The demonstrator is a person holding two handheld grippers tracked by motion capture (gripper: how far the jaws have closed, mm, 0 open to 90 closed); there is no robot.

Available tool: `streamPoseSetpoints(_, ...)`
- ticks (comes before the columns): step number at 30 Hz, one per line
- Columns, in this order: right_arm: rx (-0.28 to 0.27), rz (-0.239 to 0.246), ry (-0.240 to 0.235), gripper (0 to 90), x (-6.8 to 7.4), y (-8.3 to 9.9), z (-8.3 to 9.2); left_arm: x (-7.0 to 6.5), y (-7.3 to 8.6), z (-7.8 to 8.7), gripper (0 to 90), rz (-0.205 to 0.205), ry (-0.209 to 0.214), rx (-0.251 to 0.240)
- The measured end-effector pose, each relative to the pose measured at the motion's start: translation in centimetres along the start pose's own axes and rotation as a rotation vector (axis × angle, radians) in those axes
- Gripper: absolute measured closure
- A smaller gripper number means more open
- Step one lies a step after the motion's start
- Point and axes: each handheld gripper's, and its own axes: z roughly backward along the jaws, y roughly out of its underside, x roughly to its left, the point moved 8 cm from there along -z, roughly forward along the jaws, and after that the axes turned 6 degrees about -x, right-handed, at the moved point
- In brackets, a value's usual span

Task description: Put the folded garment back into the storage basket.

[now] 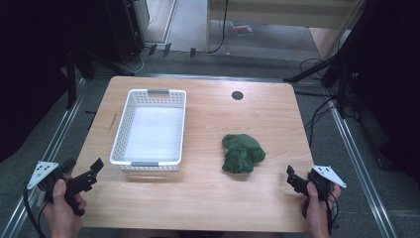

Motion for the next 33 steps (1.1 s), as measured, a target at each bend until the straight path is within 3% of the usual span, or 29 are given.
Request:
streamPoseSetpoints(4, -0.001, 0.000, -0.001, 13.0, 0.0, 0.0, 0.0, -2.0, -1.0, 0.0, 1.4, -0.018, 0.032, 0.001)
streamPoseSetpoints(10, 0.000, 0.001, 0.002, 13.0, 0.0, 0.0, 0.0, -3.9, -2.0, 0.0, 1.4, -0.033, 0.055, 0.006)
streamPoseSetpoints(15, 0.001, 0.000, 0.003, 13.1, 0.0, 0.0, 0.0, -6.5, -3.0, -0.2, 1.4, -0.068, 0.104, 0.008)
streamPoseSetpoints(33, -0.001, -0.001, 0.002, 13.0, 0.0, 0.0, 0.0, -12.1, -2.3, -3.1, 1.4, -0.120, 0.199, 0.045)
